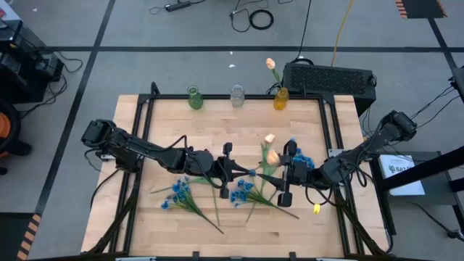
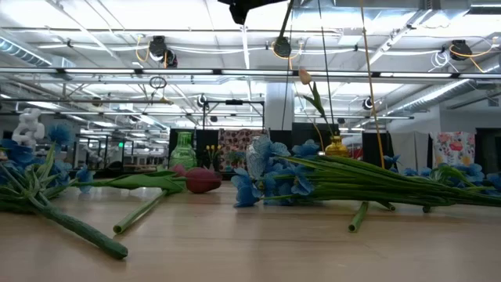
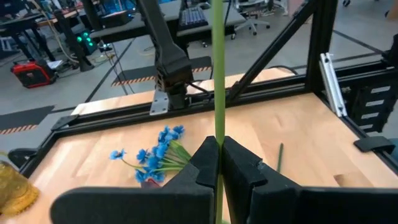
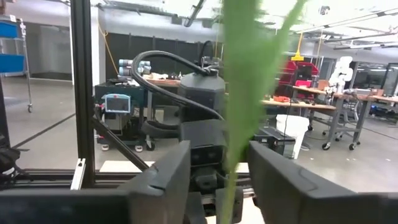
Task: Sort flowers into vase by color
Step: Put the left yellow tulip into the orange vase
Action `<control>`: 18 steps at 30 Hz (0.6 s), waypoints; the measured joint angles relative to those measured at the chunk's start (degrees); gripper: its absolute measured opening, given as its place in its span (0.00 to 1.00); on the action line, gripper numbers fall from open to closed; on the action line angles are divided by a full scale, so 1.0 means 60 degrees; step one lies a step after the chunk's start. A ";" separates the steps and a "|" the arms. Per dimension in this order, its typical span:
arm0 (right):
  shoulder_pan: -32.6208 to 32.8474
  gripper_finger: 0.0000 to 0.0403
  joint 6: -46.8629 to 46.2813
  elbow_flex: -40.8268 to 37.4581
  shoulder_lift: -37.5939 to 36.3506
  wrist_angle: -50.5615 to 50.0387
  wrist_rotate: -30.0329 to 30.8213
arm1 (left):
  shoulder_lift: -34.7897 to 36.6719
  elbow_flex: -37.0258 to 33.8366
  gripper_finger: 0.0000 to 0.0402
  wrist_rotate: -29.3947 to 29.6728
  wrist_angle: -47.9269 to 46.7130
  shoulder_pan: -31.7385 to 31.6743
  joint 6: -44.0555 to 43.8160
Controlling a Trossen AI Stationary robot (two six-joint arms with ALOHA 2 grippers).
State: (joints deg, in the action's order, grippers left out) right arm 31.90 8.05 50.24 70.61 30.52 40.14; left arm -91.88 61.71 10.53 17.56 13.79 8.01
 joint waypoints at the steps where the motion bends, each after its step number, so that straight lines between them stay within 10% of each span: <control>1: 0.0000 0.33 0.0010 0.0000 0.0000 0.0000 0.0002 | 0.0000 0.0000 0.03 -0.0001 0.0003 0.0008 0.0000; 18: 0.0000 0.02 0.0131 0.0000 0.0004 0.0065 0.0069 | 0.0000 0.0000 0.04 -0.0005 -0.0114 0.0020 0.0011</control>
State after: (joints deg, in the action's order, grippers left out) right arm 31.90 8.83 50.24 70.63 30.91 40.56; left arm -91.88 61.71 10.50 16.88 13.92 8.08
